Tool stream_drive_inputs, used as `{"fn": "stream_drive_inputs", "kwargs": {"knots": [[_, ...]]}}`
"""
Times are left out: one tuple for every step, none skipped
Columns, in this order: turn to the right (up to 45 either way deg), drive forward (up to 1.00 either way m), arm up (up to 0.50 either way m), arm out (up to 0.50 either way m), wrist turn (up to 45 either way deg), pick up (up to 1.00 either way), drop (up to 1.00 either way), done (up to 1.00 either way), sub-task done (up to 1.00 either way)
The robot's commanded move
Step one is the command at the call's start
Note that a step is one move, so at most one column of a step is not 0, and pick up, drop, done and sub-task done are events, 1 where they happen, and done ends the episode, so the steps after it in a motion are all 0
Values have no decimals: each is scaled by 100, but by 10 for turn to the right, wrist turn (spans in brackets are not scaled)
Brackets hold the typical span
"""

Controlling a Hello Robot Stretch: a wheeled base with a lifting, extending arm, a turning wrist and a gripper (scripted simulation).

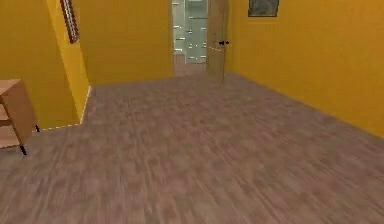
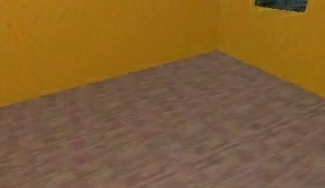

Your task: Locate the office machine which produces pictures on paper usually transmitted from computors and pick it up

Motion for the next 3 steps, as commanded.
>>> {"fn": "stream_drive_inputs", "kwargs": {"knots": [[0,100,0,0,0,0,0,0,0],[0,100,0,0,0,0,0,0,0],[0,100,0,0,0,0,0,0,0]]}}
